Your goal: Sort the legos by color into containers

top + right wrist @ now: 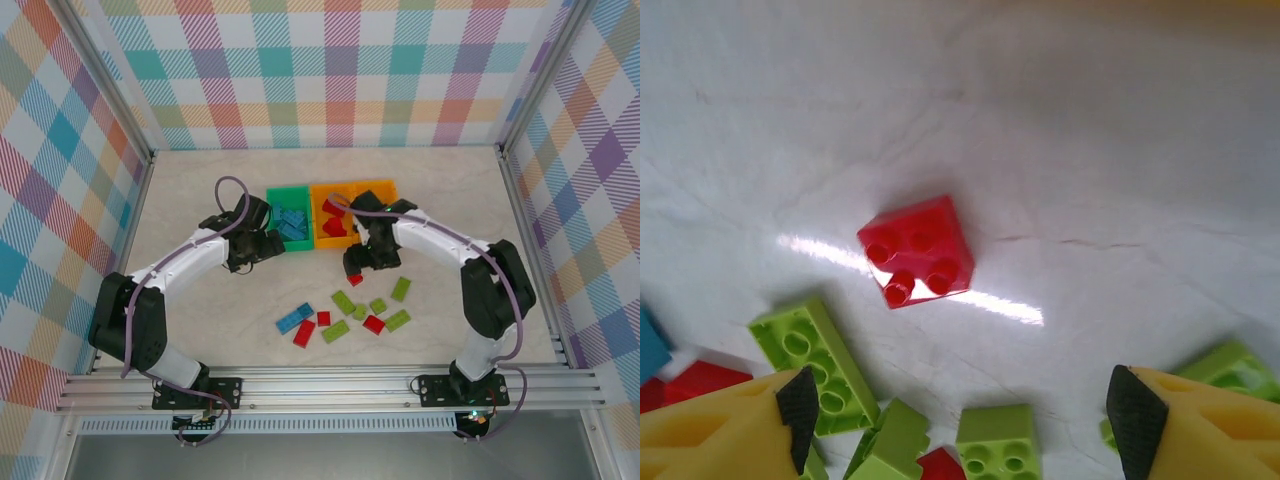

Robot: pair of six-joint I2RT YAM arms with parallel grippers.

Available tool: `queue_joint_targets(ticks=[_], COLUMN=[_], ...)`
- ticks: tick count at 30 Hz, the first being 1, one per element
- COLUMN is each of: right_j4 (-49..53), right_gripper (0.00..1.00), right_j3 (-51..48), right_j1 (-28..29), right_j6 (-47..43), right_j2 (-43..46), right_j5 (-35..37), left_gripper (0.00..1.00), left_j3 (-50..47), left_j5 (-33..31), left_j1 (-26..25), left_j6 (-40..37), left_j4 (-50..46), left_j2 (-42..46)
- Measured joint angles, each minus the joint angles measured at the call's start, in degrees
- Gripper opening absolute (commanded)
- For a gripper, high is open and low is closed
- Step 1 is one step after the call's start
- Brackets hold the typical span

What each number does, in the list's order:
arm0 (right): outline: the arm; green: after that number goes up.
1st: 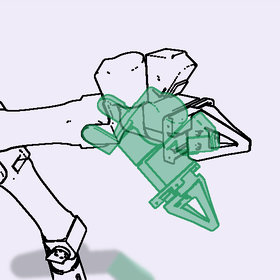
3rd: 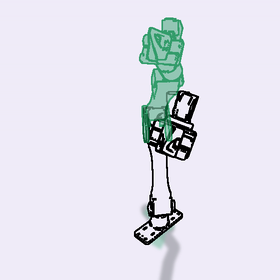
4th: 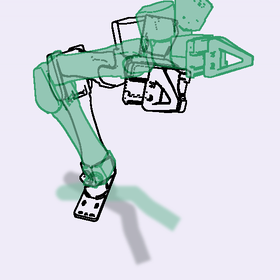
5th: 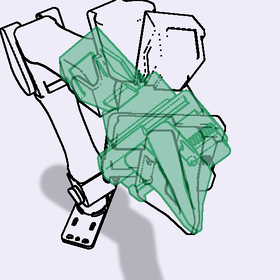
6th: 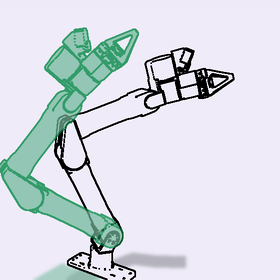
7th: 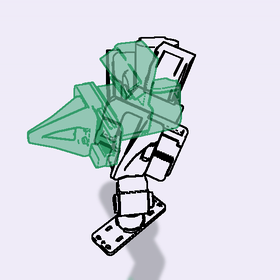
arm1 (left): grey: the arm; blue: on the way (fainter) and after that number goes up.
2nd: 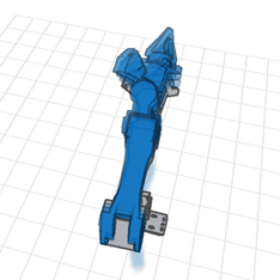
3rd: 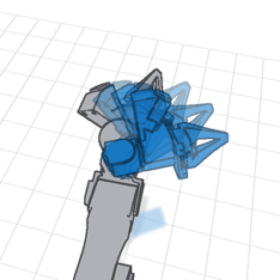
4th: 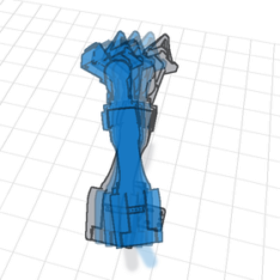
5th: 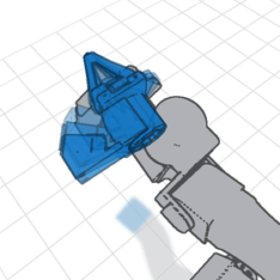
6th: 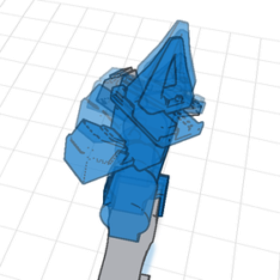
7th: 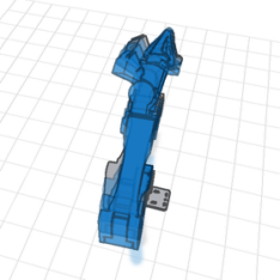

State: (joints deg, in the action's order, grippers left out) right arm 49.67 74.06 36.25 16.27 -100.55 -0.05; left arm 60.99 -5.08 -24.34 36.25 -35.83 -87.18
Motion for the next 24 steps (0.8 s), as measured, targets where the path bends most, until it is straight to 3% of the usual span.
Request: queue_joint_targets(ticks=[5, 15, 20, 24], right_j4=[-3.5, -4.8, -4.6, -4.5], right_gripper=[0.78, 0.72, 0.62, 0.47], right_j3=[-0.4, 1.1, 1.3, 1.3], right_j1=[4.2, 3.8, 3.8, 3.8], right_j6=[-0.5, -1.4, -1.9, -2.0], right_j2=[-2.8, -10.7, -11.0, -11.1], right_j5=[-0.7, 1.2, 2.7, 3.7], left_gripper=[0.92, 0.92, 0.92, 0.92], left_j3=[0.0, 0.0, 0.0, 0.0], left_j5=[0.0, -0.2, -0.2, -0.2], left_j1=[-0.1, -0.3, -0.3, -0.3], left_j6=[0.0, 0.0, 0.0, 0.0], left_j4=[0.0, -0.2, -0.2, -0.2], left_j2=[0.0, 0.0, 0.0, 0.0])
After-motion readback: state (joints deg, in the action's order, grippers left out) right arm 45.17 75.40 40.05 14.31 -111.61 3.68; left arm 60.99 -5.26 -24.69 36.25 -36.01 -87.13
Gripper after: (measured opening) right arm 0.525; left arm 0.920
